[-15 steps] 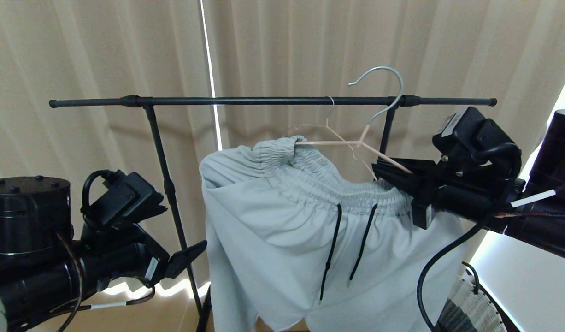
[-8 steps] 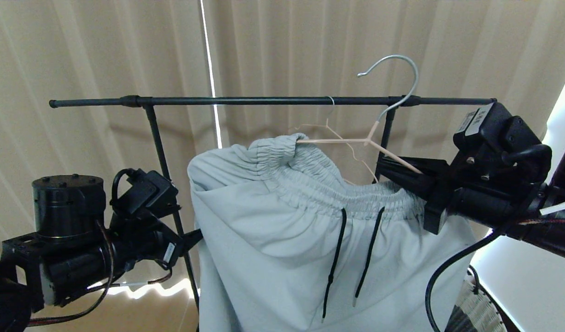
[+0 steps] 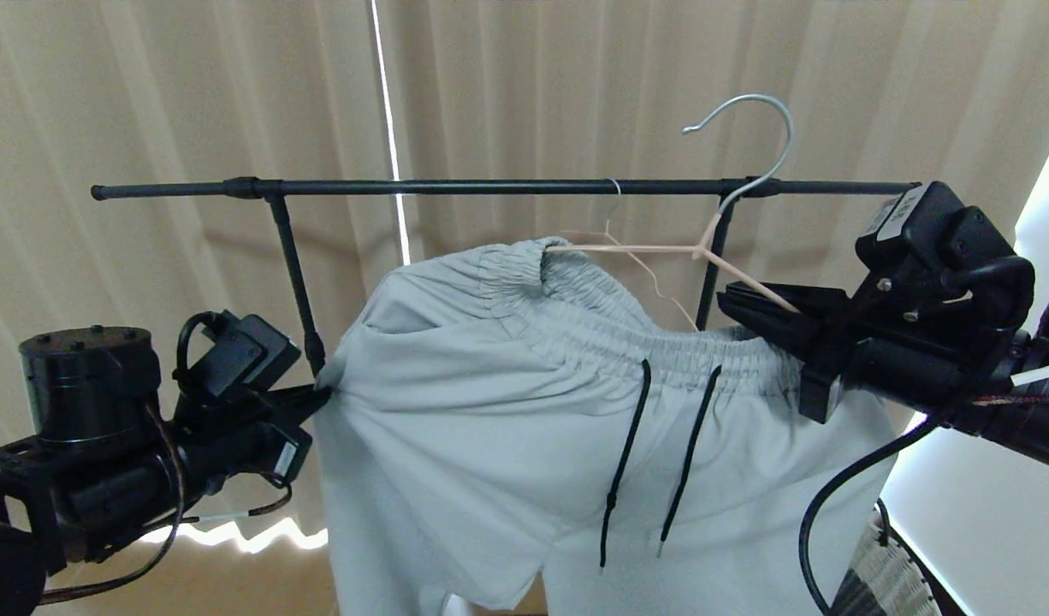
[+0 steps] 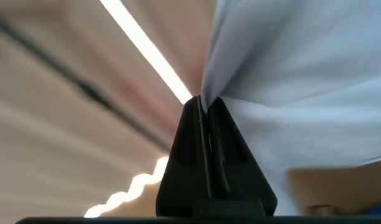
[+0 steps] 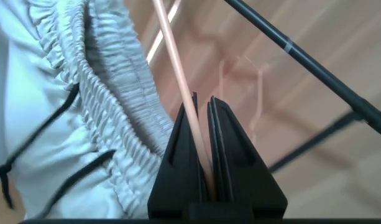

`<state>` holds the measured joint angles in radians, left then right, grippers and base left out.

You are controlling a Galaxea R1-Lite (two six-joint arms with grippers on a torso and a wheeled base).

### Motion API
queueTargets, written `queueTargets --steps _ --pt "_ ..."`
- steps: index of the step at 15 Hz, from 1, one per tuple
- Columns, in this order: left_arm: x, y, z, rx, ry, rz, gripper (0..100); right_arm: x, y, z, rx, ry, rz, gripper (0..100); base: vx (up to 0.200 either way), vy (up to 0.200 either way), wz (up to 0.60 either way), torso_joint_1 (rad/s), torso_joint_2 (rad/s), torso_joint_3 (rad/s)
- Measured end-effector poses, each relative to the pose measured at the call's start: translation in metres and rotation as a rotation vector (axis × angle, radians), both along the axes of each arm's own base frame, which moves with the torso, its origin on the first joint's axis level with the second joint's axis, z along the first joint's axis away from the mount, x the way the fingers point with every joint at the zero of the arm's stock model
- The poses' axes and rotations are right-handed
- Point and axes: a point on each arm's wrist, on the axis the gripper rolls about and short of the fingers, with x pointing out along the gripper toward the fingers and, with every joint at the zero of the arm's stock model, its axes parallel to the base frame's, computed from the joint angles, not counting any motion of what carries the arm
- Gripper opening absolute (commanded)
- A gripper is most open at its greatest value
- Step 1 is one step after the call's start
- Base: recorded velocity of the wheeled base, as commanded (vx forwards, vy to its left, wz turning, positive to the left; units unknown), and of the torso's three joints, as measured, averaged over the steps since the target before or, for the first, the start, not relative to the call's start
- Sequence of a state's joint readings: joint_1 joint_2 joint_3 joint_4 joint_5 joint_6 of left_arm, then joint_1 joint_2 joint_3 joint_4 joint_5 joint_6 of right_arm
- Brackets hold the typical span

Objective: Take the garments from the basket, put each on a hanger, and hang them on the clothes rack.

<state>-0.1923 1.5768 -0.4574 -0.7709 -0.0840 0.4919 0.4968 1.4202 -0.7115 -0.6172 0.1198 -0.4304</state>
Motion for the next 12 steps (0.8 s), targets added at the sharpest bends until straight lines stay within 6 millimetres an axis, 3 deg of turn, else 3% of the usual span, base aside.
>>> queueTargets --steps 3,4,9,12 --pt "-0.002 0.022 0.001 0.046 -0.032 0.069 0 0.003 -0.006 0.001 0.002 -0.004 -0.029 0 0.0 0.0 0.0 0.0 0.0 0.0" --pt "-0.004 0.024 0.001 0.047 -0.035 0.074 100 0.004 -0.007 0.002 0.004 -0.008 -0.032 0 0.0 0.0 0.0 0.0 0.0 0.0" --pt "-0.015 0.023 0.008 0.038 -0.062 0.063 100 0.004 -0.007 0.001 -0.011 0.02 -0.039 0 0.0 0.0 0.0 0.0 0.0 0.0" --pt "-0.032 0.02 0.02 -0.012 -0.115 -0.002 100 0.003 -0.009 0.0 -0.048 0.078 -0.078 0 0.0 0.0 0.0 0.0 0.0 0.0"
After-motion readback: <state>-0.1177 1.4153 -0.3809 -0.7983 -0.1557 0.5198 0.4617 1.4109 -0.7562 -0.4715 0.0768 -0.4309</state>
